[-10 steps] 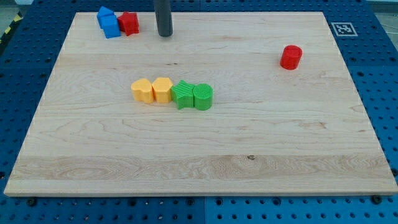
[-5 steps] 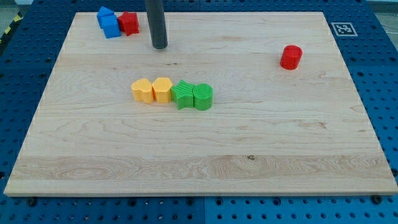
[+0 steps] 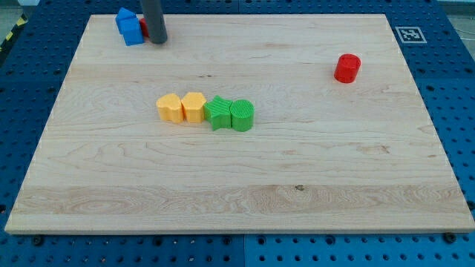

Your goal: Slightly move the red star a little bit up

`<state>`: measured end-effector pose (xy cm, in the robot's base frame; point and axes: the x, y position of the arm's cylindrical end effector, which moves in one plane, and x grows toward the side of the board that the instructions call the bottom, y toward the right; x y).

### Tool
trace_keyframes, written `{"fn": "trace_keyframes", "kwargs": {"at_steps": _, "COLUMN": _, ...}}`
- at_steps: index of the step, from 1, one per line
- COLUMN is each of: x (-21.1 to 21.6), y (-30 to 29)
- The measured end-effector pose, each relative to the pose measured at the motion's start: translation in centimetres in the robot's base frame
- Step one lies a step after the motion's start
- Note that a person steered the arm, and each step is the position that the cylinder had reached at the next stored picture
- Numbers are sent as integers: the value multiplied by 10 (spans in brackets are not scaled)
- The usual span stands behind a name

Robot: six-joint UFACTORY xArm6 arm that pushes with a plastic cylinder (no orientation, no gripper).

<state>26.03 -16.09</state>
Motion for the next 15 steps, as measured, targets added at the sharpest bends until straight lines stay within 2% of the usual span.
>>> {"fn": "trace_keyframes", "kwargs": {"at_steps": 4, "x": -17, "y": -12}}
{"fn": "trace_keyframes", "kwargs": {"at_steps": 11, "x": 24, "y": 27}}
{"fn": "trace_keyframes", "kwargs": {"at_steps": 15, "x": 25, "y": 60}}
